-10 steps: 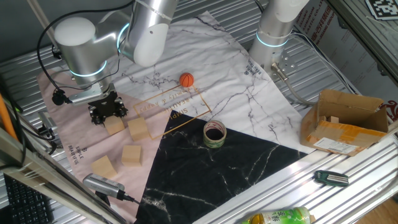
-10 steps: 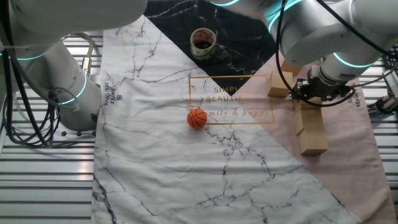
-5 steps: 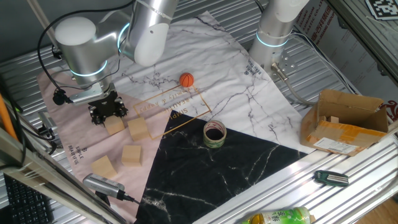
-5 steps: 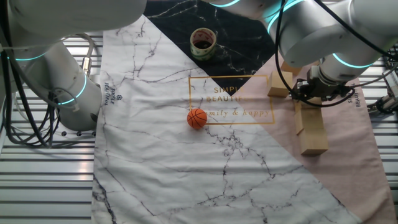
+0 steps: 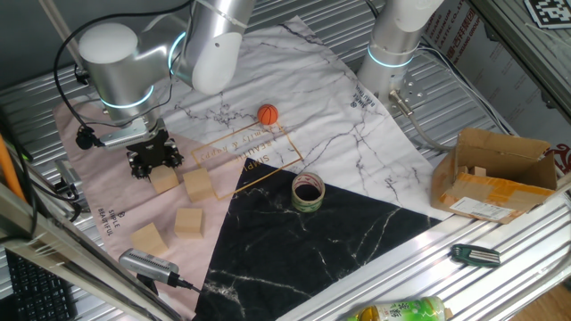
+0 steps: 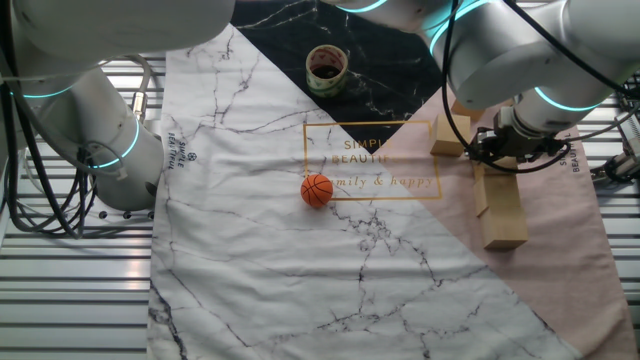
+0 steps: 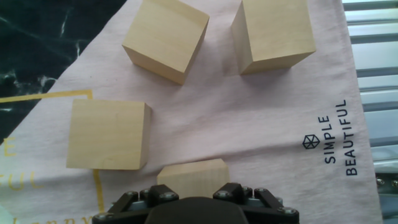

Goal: Stack the blocks into a pyramid shape

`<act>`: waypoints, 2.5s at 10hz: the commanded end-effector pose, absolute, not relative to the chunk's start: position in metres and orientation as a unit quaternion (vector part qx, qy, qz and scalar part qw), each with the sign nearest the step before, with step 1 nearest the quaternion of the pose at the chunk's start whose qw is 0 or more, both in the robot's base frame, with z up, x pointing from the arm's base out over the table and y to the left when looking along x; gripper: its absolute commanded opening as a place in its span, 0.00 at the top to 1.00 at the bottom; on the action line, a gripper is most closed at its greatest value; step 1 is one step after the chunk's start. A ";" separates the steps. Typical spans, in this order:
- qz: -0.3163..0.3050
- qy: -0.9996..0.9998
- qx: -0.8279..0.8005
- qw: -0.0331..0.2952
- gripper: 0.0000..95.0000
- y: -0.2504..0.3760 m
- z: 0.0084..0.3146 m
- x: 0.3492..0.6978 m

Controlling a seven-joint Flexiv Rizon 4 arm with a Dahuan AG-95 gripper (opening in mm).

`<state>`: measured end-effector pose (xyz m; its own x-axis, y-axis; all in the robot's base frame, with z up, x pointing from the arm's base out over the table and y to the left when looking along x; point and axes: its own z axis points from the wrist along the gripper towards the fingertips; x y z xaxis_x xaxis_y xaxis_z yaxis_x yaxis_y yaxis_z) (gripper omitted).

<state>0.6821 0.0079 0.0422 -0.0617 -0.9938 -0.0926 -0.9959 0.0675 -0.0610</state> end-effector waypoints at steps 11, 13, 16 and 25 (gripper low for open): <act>0.010 0.729 -0.682 0.052 0.60 0.008 0.042 0.682; 0.011 0.729 -0.682 0.052 0.40 0.008 0.042 0.682; 0.013 0.728 -0.684 0.051 0.40 0.008 0.042 0.682; 0.013 0.728 -0.684 0.051 0.40 0.008 0.042 0.682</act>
<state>0.6825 0.0081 0.0421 -0.0599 -0.9939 -0.0926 -0.9966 0.0649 -0.0513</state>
